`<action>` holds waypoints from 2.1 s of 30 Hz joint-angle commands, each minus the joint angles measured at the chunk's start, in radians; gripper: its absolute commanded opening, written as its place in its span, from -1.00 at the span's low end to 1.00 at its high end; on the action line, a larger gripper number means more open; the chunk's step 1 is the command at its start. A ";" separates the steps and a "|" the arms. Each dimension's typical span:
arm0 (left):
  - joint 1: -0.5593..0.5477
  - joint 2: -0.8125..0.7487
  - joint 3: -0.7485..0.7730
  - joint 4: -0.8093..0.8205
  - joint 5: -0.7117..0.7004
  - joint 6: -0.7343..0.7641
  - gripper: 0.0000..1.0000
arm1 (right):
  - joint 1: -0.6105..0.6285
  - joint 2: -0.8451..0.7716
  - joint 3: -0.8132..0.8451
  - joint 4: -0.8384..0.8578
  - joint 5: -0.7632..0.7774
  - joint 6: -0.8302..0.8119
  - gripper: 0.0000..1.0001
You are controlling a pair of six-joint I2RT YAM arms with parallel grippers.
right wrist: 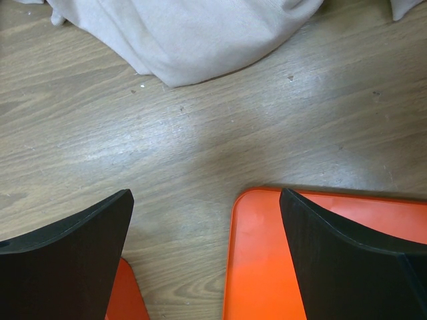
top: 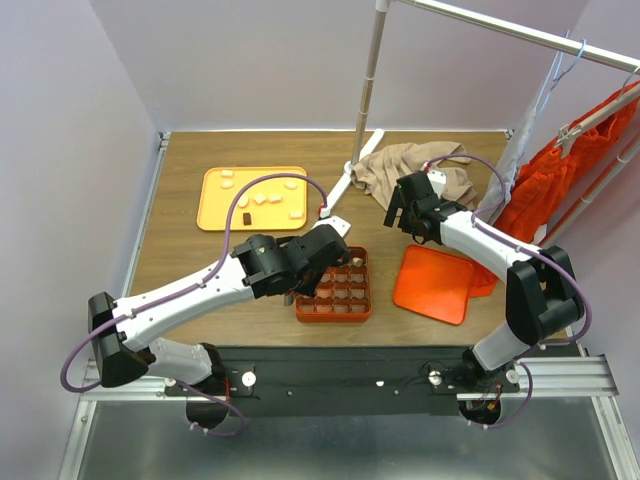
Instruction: Pack the chocolate
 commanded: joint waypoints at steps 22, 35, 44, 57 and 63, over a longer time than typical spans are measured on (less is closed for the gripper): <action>-0.023 0.066 0.025 -0.008 -0.031 -0.013 -0.36 | -0.003 0.017 0.009 0.011 -0.015 -0.014 1.00; -0.024 0.068 0.034 -0.011 -0.040 -0.010 -0.21 | -0.004 0.028 0.012 0.012 -0.015 -0.015 1.00; -0.023 0.059 0.074 -0.045 -0.097 -0.050 -0.21 | -0.003 0.026 0.009 0.014 -0.017 -0.014 1.00; 0.250 -0.151 -0.033 0.041 -0.209 -0.239 -0.22 | -0.004 0.029 0.002 0.025 -0.028 -0.015 1.00; 0.459 -0.233 -0.130 0.160 -0.198 -0.210 -0.12 | -0.004 0.022 -0.009 0.031 -0.029 -0.015 1.00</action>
